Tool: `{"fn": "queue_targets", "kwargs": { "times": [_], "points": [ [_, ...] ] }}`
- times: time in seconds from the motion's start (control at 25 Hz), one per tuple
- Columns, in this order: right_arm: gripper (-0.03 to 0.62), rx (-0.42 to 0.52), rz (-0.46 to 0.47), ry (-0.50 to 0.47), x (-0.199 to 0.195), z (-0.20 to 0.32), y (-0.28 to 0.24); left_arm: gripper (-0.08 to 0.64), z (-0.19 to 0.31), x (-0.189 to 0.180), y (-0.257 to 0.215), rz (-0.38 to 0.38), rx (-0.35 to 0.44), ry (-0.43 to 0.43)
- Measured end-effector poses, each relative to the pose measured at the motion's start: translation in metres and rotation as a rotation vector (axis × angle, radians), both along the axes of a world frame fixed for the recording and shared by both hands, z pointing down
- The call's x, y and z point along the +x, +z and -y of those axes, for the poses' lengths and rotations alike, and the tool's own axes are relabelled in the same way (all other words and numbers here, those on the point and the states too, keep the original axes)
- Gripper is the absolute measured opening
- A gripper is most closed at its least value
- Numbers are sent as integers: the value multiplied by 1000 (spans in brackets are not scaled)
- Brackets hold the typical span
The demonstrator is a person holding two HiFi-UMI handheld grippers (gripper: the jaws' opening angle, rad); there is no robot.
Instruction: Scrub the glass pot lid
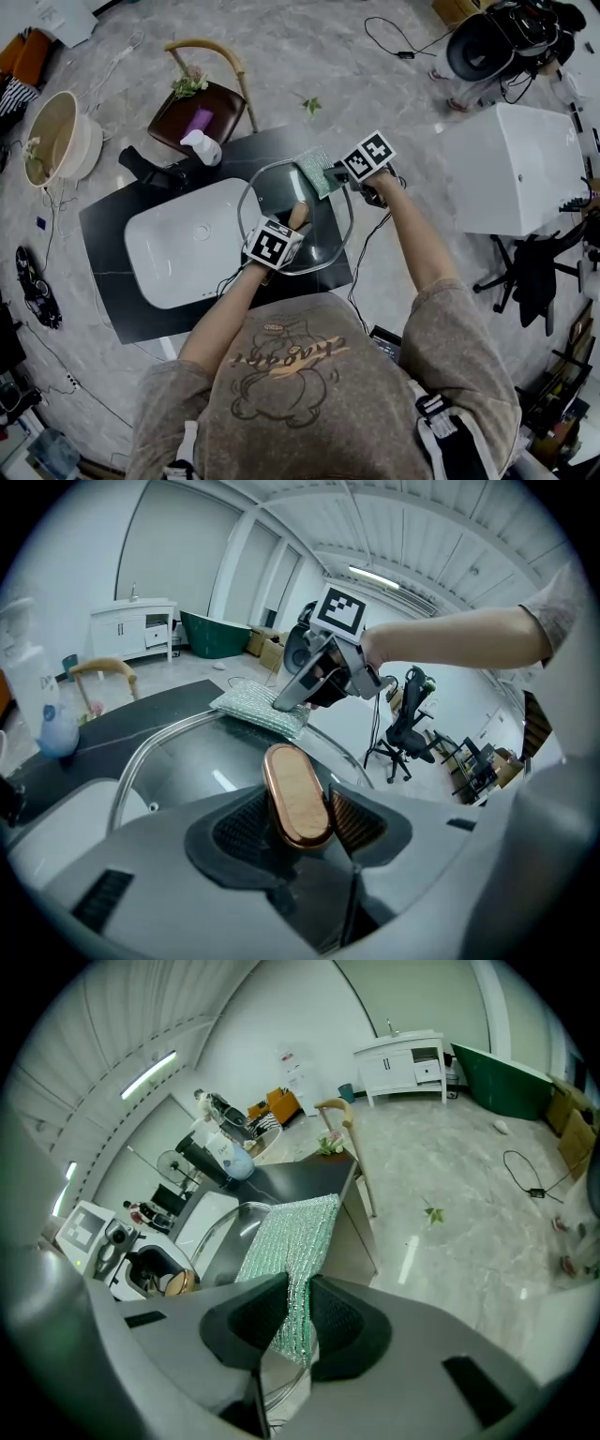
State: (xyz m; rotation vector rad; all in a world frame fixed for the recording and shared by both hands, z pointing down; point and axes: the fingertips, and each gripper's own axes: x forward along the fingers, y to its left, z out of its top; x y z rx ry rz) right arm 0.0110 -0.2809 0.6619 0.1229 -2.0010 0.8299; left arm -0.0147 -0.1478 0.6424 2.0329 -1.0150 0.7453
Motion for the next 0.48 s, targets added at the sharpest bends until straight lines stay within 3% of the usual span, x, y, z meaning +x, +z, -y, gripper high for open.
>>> {"fn": "queue_targets", "kwargs": {
  "times": [0.2,0.48],
  "points": [
    [89,28,-18,-10,22,1,3,207,1,1,0,-8,10,1],
    [87,135,-56,-160,42,-6,4,207,1,-2,1,1,-2,4]
  ]
}}
